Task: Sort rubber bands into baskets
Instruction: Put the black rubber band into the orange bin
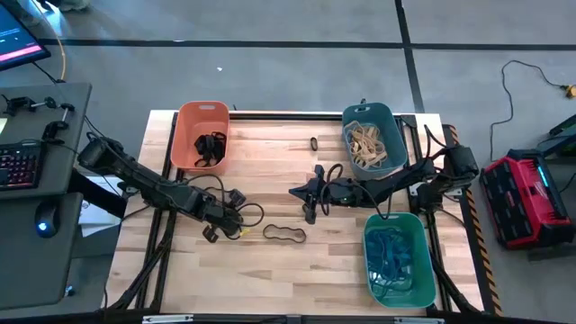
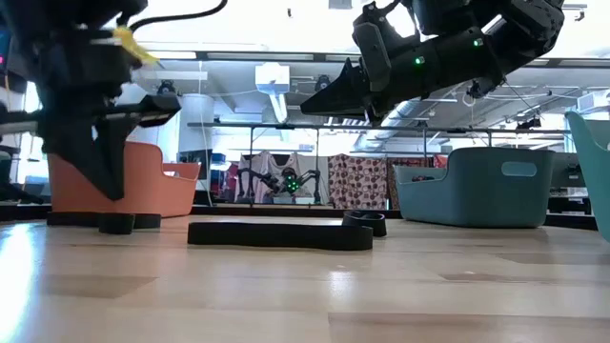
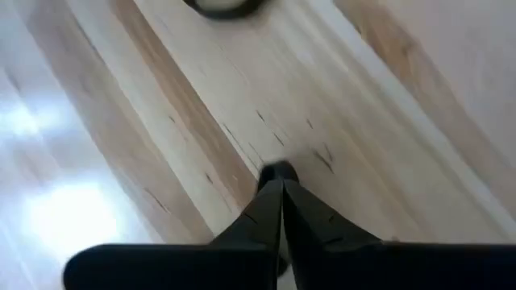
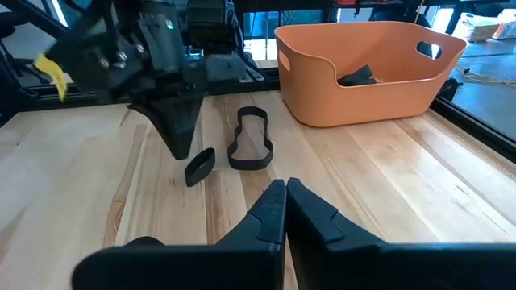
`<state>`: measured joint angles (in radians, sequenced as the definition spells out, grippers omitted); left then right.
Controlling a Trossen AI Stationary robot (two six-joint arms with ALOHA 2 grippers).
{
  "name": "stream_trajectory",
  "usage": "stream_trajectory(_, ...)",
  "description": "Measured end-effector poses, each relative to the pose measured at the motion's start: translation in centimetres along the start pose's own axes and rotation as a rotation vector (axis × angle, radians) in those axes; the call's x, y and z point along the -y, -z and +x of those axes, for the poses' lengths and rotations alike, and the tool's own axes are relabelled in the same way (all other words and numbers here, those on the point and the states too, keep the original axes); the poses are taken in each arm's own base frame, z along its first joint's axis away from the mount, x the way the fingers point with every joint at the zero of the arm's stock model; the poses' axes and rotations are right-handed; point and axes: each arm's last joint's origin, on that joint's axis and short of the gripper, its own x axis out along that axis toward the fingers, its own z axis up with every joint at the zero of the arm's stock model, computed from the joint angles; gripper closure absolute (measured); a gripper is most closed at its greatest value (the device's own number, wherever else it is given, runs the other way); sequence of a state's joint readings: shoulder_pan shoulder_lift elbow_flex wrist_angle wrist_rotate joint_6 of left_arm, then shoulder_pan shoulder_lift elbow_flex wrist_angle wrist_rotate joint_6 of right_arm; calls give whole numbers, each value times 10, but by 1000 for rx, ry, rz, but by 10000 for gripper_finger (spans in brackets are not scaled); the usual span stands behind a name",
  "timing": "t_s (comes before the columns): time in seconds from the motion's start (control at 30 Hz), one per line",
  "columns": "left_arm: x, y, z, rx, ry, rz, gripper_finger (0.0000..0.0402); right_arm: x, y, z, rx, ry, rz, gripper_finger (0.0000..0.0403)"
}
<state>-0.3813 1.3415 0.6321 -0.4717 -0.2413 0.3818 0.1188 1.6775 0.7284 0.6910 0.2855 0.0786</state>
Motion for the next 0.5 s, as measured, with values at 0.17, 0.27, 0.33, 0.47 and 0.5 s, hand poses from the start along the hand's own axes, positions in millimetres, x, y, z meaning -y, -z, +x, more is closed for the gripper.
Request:
stream_trajectory(0.17, -7, -11, -8, 34, 0, -49, 400, 0, 0, 0, -2, 0, -1, 403)
stream_trajectory(0.27, -10, -9, -8, 20, 11, -137, 393, 0, 0, 0, -3, 0, -1, 403)
stream_trajectory(0.33, -12, -6, -8, -5, 21, -178, 381, 0, 0, 0, -3, 0, -1, 403)
stream_trajectory(0.47, -15, -2, -5, -32, 27, -235, 346, 0, 1, 0, -6, 0, -2, 403)
stream_trajectory(0.5, -16, -1, -5, -34, 30, -244, 336, 0, 1, 0, -7, 1, -2, 403)
